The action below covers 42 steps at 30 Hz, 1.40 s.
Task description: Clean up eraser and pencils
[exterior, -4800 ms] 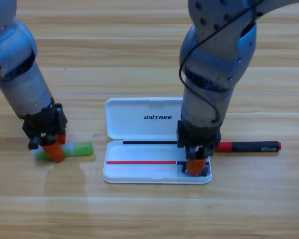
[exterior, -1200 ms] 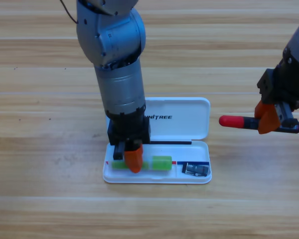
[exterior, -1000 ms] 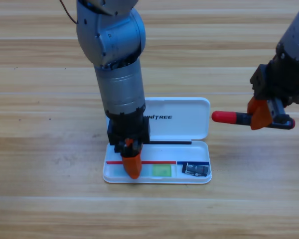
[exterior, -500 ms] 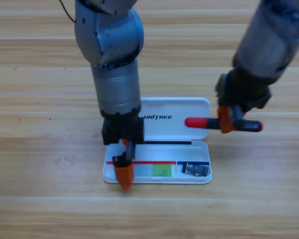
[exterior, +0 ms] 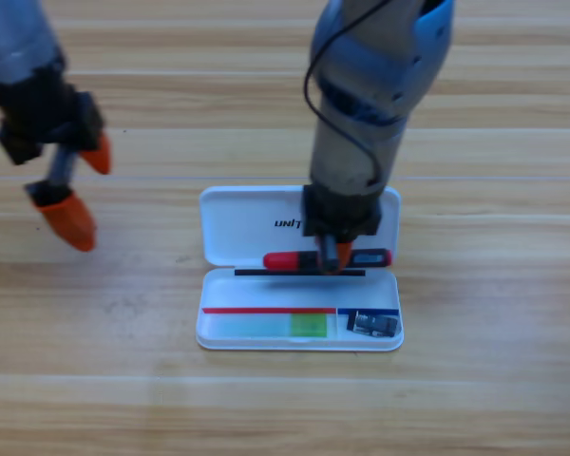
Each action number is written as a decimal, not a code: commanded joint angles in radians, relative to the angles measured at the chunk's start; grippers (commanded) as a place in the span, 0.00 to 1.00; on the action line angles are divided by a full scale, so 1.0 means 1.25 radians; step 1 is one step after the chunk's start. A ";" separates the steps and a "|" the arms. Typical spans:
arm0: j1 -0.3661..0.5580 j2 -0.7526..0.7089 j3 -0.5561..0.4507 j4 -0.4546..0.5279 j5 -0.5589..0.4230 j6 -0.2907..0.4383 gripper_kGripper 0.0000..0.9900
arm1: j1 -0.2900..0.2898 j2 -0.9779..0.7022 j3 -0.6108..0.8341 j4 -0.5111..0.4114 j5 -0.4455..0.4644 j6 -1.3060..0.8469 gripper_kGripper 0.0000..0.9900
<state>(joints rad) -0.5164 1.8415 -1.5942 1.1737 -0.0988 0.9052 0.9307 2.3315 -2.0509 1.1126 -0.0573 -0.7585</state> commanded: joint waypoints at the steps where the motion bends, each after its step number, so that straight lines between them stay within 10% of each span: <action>1: 0.077 -0.012 0.057 0.006 -0.019 0.029 1.00 | 0.040 0.097 -0.040 0.009 -0.030 0.007 0.00; 6: 0.077 -0.012 0.071 0.005 -0.030 0.032 1.00 | 0.040 0.085 -0.039 0.009 -0.028 0.024 0.00; 9: 0.077 -0.012 0.075 0.003 -0.034 0.034 1.00 | 0.040 0.036 -0.011 0.009 -0.022 0.023 0.86; 11: 0.077 -0.012 0.078 0.002 -0.034 0.034 1.00 | 0.040 -0.024 0.022 0.009 0.014 0.024 0.98; 19: 0.077 -0.012 0.078 -0.003 -0.035 0.034 1.00 | 0.035 -0.397 0.232 -0.015 0.248 0.028 1.00; 25: 0.077 -0.001 0.057 -0.053 -0.054 0.037 0.95 | -0.008 -0.681 0.530 -0.232 0.386 0.101 1.00; 38: 0.120 0.224 -0.135 -0.057 -0.273 0.129 0.00 | -0.039 -0.775 0.653 -0.283 0.478 0.161 1.00; 42: 0.144 0.296 -0.176 -0.062 -0.359 0.163 0.00 | -0.039 -0.768 0.657 -0.291 0.479 0.169 1.00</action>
<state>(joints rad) -0.3950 2.0798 -1.7774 1.1111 -0.4716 1.0653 0.9121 1.3810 -1.2675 0.7722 0.5268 -0.5620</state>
